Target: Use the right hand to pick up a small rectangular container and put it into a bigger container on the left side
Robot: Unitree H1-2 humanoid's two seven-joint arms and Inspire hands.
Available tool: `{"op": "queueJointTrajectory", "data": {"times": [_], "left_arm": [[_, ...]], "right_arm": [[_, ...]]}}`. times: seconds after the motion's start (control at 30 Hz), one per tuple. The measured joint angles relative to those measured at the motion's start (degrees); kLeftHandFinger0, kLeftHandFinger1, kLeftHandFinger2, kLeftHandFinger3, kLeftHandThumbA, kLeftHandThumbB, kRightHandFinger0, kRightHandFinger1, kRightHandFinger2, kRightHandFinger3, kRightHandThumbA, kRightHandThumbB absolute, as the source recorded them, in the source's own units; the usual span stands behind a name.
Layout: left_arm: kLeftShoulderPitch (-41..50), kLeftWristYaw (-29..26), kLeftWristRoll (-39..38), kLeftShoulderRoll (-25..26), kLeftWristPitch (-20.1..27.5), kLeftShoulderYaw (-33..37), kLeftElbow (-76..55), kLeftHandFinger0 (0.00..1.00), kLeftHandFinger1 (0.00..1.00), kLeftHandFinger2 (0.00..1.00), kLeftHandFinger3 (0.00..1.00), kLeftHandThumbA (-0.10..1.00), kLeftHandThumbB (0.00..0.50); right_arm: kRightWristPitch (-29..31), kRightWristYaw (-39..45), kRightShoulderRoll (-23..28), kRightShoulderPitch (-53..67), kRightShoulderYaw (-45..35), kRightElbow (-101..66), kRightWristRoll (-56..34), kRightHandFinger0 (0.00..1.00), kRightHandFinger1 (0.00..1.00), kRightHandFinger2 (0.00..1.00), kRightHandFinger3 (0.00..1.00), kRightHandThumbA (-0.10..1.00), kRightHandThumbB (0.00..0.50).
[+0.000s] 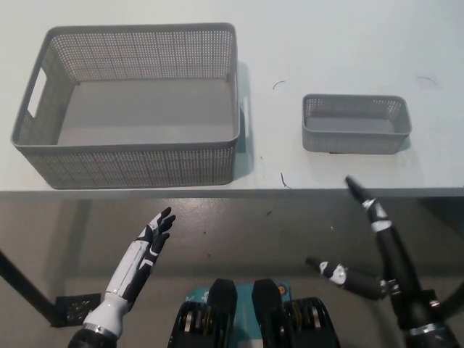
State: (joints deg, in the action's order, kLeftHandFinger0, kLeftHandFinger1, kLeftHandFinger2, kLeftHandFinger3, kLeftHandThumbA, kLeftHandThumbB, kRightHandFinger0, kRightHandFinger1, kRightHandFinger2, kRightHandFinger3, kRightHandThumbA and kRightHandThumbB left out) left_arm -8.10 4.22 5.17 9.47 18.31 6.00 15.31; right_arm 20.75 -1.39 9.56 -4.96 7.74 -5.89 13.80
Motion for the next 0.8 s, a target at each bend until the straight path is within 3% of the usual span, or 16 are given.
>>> {"op": "queueJointTrajectory", "data": {"times": [0.17, 0.3, 0.43, 0.8], "left_arm": [[0.2, 0.3, -0.1, 0.0, 0.1, 0.0, 0.0, 1.00, 1.00, 1.00, 1.00, 1.00, 0.260], [0.2, 0.4, -0.1, 0.0, 0.1, 0.0, 0.1, 1.00, 1.00, 1.00, 1.00, 1.00, 0.266], [0.3, 0.5, -0.1, 0.0, 0.1, 0.0, 0.2, 1.00, 1.00, 1.00, 1.00, 1.00, 0.270], [0.8, 1.4, -0.1, 0.0, 0.1, 0.0, 0.2, 1.00, 1.00, 1.00, 1.00, 1.00, 0.283]], "right_arm": [[-5.0, 2.4, 4.7, -3.1, -2.6, -9.8, 2.3, 1.00, 1.00, 1.00, 1.00, 1.00, 0.373], [-10.0, 4.7, 9.5, -9.9, -4.3, -13.5, 4.1, 1.00, 1.00, 1.00, 1.00, 1.00, 0.370], [-15.5, 8.0, 13.7, -17.6, -4.4, -13.7, 6.4, 1.00, 1.00, 1.00, 1.00, 1.00, 0.356], [-28.7, 17.4, 20.1, -34.8, -0.2, -6.1, 10.8, 1.00, 1.00, 1.00, 1.00, 1.00, 0.440]]}}
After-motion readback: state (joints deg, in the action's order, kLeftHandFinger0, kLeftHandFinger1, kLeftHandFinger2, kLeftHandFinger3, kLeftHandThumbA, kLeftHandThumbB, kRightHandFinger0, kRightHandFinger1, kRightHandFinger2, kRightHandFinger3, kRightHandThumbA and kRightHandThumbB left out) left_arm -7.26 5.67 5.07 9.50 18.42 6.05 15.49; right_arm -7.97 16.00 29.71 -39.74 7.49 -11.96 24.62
